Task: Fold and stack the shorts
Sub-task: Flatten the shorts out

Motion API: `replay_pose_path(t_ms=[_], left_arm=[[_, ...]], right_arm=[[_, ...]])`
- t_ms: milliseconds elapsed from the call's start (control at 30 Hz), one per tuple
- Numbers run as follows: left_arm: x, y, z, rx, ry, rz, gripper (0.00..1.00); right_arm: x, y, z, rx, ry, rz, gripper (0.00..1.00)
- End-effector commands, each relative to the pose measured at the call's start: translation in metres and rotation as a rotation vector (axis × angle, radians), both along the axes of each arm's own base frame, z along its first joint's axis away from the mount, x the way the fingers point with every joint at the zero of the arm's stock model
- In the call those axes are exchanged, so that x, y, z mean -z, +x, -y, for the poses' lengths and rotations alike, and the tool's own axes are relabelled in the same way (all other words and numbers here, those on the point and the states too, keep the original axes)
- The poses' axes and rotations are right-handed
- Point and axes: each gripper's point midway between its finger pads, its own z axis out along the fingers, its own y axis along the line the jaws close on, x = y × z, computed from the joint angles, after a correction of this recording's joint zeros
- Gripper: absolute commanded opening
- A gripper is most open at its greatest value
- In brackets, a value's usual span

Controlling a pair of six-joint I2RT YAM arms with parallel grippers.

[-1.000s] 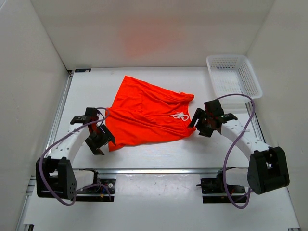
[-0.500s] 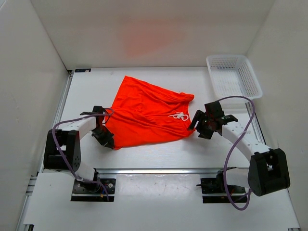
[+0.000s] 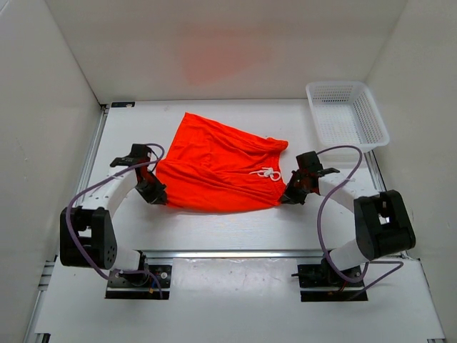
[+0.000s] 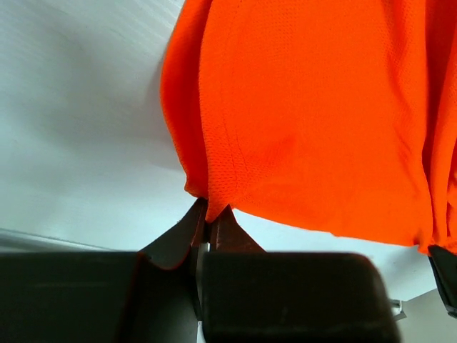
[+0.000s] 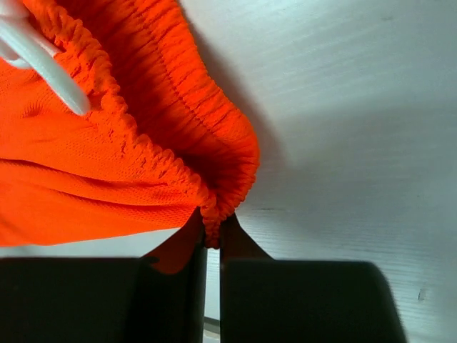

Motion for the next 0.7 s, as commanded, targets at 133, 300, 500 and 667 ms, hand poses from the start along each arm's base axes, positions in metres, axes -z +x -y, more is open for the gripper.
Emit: replay_pose_path(t_ms=[133,300,500,667], left_arm=[[-0.078,0.012,-0.037,-0.042,0.052,0.179,0.1],[-0.128,0.016,-0.055,-0.052,0.072,0.27,0.1],[-0.107,-0.01,-0.051,-0.026,0.065,0.221,0.1],[-0.043,-0.045,-0.037,-0.007,-0.008,0.091,0.1]], right_arm=[[-0.047,0.002,0.021,0.042,-0.038,0.084,0.0],[-0.093,0.003,0.035,0.029,-0.067,0.133,0.0],[-0.079,-0.037,0.051,0.028,-0.127,0.049,0.13],[-0.039,-0.083,0.054,0.051,-0.108,-0.089,0.74]])
